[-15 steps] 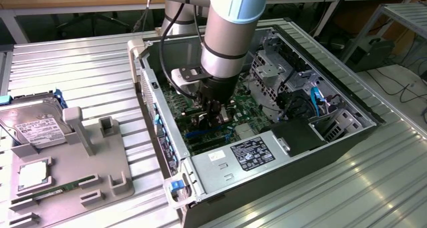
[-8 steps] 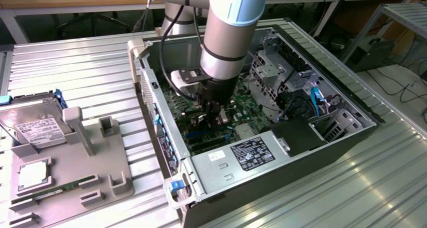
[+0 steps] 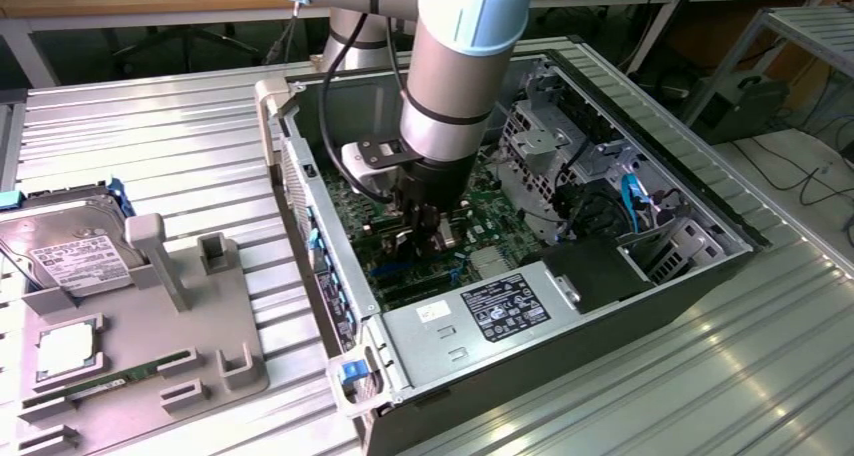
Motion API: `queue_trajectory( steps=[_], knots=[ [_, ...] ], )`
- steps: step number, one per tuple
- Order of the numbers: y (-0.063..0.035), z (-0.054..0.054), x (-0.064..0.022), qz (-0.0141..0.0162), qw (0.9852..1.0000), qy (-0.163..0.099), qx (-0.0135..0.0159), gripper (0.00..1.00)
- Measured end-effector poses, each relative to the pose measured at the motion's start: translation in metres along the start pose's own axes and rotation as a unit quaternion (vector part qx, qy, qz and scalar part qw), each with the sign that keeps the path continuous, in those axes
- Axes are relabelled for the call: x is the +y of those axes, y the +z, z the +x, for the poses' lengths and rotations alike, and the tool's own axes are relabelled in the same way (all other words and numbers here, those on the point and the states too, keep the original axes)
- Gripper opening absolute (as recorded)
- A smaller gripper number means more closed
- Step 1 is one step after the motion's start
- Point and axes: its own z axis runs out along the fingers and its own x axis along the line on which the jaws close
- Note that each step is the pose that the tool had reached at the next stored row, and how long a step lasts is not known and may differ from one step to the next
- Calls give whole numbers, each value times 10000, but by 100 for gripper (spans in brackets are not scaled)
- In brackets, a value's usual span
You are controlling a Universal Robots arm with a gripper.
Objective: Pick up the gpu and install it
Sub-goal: 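Insert the gpu into the slot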
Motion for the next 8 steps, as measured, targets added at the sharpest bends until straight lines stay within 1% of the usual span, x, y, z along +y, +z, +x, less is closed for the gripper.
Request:
queue_trajectory(
  steps=[8],
  knots=[
    [10, 0, 0, 0, 10000, 0, -1, 29]
  ],
)
